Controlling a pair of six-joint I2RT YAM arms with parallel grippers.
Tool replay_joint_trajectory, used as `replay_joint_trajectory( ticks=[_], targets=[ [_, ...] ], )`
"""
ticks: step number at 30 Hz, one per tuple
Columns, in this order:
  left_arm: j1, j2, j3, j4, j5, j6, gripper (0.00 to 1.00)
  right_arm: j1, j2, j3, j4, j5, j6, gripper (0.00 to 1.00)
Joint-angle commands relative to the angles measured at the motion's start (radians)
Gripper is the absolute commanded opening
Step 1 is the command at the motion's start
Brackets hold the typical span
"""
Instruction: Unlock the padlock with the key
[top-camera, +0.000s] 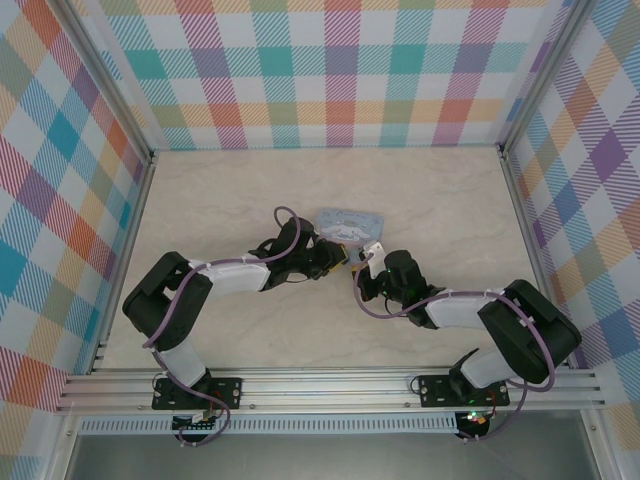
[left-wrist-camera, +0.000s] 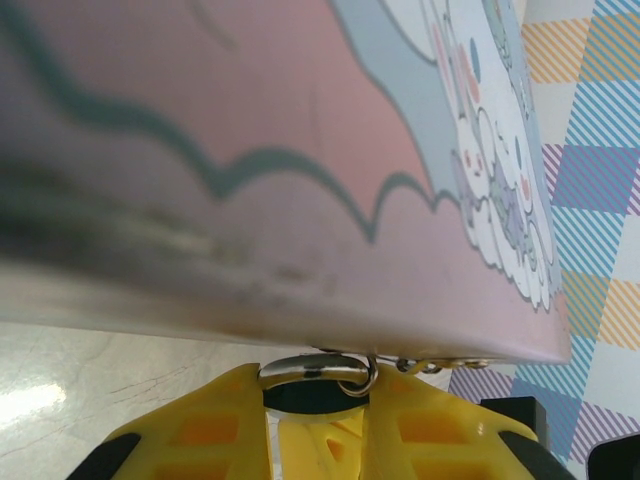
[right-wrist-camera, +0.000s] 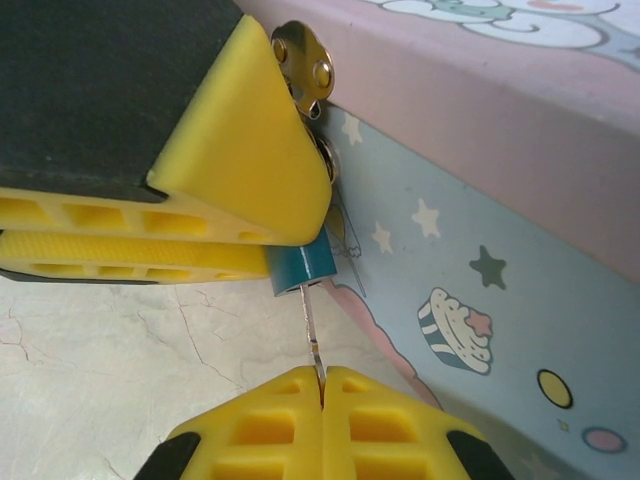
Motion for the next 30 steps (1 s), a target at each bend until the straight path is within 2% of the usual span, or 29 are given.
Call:
replay_joint_trajectory(
  ticks=[1,24,30],
  targets=[
    [-0.017,-0.047,0.007,0.049,0.071,0.001,0.22,-0.005,-0.034,0.019,0.084,-0.011,-0.007,0.0],
    [-0.003,-0.054,0.023,0.041,0.058,0.006,0.22,-0.01,-0.131,-0.057,-0.092,-0.034,-0.039,0.0],
    [-0.002,-0.055,0.024,0.043,0.06,0.005,0.21,-0.01,-0.116,-0.054,-0.1,-0.041,-0.037,0.0]
  ],
)
